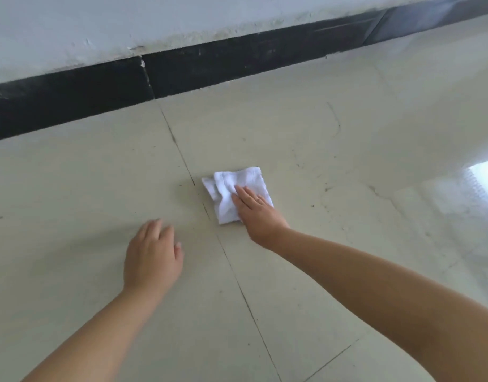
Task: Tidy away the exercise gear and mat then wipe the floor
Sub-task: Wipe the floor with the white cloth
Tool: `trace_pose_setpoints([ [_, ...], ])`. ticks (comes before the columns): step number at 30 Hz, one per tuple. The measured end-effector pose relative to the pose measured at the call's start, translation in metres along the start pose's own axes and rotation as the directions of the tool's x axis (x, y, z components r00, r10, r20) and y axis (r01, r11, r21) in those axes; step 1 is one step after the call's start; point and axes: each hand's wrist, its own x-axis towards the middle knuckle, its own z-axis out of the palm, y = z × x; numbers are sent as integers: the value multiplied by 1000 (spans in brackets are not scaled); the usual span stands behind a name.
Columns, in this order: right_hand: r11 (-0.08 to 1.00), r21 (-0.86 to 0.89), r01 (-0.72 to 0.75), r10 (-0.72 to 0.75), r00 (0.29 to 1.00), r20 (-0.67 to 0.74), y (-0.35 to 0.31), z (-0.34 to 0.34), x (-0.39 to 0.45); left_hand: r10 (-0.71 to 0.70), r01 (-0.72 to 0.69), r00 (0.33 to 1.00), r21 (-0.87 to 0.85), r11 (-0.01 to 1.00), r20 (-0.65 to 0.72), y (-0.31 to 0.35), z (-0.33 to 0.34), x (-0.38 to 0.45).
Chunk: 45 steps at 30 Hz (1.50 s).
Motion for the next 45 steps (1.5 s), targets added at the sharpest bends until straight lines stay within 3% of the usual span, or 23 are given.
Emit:
trace_pose_setpoints([
  [3, 972, -6, -233, 233, 972, -38, 61, -19, -4, -60, 59, 998, -30, 998, -20, 15, -3, 11],
  [6, 851, 119, -512, 525, 840, -140, 106, -43, 0, -89, 84, 993, 63, 994, 79, 22, -1, 19],
  [9, 757, 217, -616, 647, 752, -124, 112, -50, 16, -84, 53, 981, 173, 983, 177, 23, 7, 23],
  [13, 842, 204, -500, 532, 832, -159, 87, -56, 56, -87, 22, 968, 264, 964, 236, 25, 5, 25],
  [17, 984, 59, -167, 173, 978, -117, 27, -48, 75, -101, 39, 962, 240, 970, 253, 29, 0, 23],
  [19, 1000, 3, 22, -22, 999, -29, 2, -32, 58, -89, 17, 956, 251, 968, 278, 28, -5, 23],
  [22, 987, -10, 161, -160, 985, 70, 3, -13, 15, -100, 21, 957, 277, 961, 273, 28, -18, 25],
  [24, 985, 12, 170, -170, 982, 80, 22, 2, -16, -33, -3, 989, 240, 971, 147, 31, -19, 26],
  [27, 992, -31, 121, -120, 992, 26, 46, 23, -71, 269, -259, 963, 221, 940, -14, 51, -4, 24],
  [29, 996, -85, 40, -41, 999, -10, 50, 33, -99, 340, -344, 939, 204, 916, 57, 76, 2, 20],
  [31, 993, -114, 45, -51, 998, -49, 49, 37, -107, 315, -327, 944, 140, 935, 103, 103, 13, 22],
  [35, 996, -75, 49, -63, 980, -191, 52, 22, -92, 257, -292, 951, 221, 931, 173, 120, 18, 41],
  [38, 1000, 14, 28, -27, 998, -52, 50, 12, -86, 339, -369, 927, 230, 901, 161, 117, 14, 42],
  [40, 999, -54, 6, -8, 999, -49, 50, 10, -86, 414, -446, 895, 301, 843, 166, 110, 19, 38],
  [43, 998, 13, -67, 68, 996, -59, 38, 12, -90, 451, -500, 865, 284, 818, 222, 100, 37, 32],
  [45, 993, -87, -75, 69, 995, -70, 35, 21, -104, 533, -586, 810, 293, 756, 245, 102, 42, 24],
])
